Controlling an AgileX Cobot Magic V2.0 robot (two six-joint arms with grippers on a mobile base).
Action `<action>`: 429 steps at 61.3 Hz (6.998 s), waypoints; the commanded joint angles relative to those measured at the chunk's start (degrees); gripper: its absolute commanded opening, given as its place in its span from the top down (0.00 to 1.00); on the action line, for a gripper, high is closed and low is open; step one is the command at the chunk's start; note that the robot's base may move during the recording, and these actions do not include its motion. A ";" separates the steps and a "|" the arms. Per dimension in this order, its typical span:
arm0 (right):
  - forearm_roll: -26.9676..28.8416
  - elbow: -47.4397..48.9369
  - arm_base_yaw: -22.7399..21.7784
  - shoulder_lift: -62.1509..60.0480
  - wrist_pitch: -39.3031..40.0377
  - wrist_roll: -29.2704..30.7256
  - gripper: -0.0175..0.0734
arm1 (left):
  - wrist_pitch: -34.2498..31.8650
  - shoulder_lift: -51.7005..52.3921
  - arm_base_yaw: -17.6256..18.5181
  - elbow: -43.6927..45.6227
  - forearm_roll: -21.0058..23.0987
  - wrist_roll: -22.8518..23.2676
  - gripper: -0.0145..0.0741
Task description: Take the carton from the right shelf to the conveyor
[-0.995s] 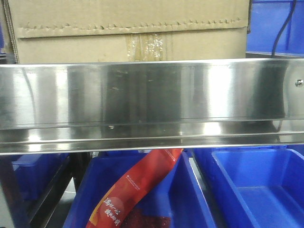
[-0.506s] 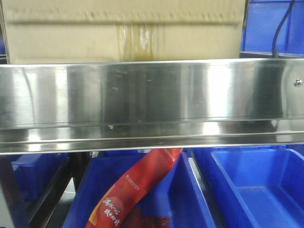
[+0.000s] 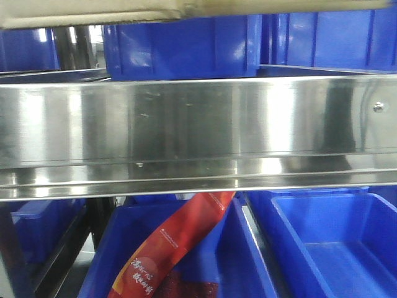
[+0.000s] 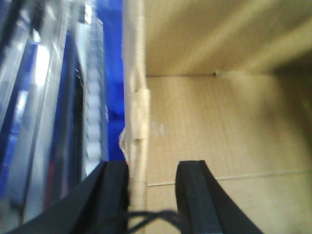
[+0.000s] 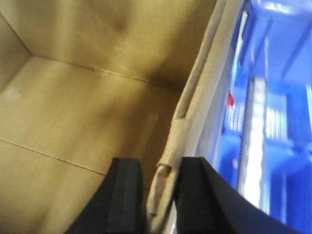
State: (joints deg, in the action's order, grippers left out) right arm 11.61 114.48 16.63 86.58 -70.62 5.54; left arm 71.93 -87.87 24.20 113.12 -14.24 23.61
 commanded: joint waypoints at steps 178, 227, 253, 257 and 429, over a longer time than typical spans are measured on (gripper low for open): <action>5.31 -30.68 -0.43 -19.86 20.13 1.14 0.88 | -1.97 19.93 7.54 -17.86 -1.51 2.37 0.85; 5.31 -30.68 -0.43 -19.86 20.13 1.14 0.88 | -1.97 19.61 7.54 -17.86 -1.98 2.37 0.85; 5.31 -30.68 -0.43 -19.86 20.13 1.14 0.88 | -1.97 19.61 7.54 -17.86 -1.98 2.37 0.85; 5.31 -30.68 -0.43 -19.86 20.13 1.14 0.88 | -1.97 19.61 7.54 -17.86 -1.98 2.37 0.85; 5.31 -30.68 -0.43 -19.86 20.13 1.14 0.88 | -1.97 19.61 7.54 -17.86 -2.80 2.37 0.85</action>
State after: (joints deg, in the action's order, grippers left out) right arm 19.30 83.81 16.74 67.13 -53.66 5.31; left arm 70.35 -69.33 31.31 94.69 -16.94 28.09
